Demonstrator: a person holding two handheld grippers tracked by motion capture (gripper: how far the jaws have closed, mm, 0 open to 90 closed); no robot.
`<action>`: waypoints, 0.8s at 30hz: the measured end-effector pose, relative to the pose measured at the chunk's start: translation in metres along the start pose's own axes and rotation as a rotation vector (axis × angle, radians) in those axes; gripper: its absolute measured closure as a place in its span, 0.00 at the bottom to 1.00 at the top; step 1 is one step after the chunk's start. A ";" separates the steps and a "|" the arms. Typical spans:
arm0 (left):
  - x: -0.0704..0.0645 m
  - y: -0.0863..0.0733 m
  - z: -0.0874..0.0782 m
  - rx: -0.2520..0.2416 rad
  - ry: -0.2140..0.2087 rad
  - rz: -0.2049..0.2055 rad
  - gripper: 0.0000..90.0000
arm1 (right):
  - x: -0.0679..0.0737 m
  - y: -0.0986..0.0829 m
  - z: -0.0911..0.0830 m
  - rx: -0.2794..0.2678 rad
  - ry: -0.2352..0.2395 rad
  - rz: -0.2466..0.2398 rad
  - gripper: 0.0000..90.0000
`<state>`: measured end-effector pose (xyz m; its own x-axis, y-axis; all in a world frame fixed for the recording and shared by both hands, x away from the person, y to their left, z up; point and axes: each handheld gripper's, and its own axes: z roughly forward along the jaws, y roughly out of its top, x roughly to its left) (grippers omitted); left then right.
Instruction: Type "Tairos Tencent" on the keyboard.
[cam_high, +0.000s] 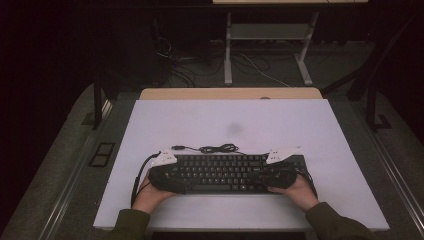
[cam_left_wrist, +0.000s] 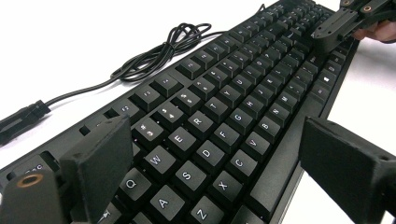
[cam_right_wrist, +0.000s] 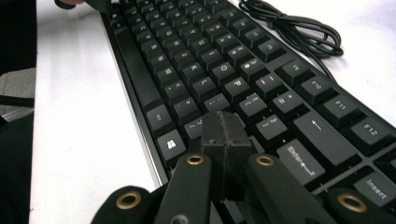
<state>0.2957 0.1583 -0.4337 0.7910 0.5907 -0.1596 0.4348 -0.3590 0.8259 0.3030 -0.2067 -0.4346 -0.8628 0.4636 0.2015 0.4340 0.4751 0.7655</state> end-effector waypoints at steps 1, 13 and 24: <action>0.000 0.000 0.000 0.000 0.000 0.001 0.11 | 0.000 0.000 0.000 0.000 0.000 0.000 0.99; -0.001 -0.001 0.000 -0.004 -0.006 0.003 0.13 | -0.002 0.013 0.007 -0.053 0.016 0.029 0.79; 0.000 -0.002 0.000 -0.005 -0.012 -0.002 0.15 | -0.001 0.026 0.021 -0.083 0.014 0.041 0.52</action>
<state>0.2948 0.1589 -0.4353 0.7950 0.5828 -0.1681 0.4345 -0.3538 0.8283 0.3210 -0.1792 -0.4280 -0.8483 0.4710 0.2420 0.4469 0.3916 0.8043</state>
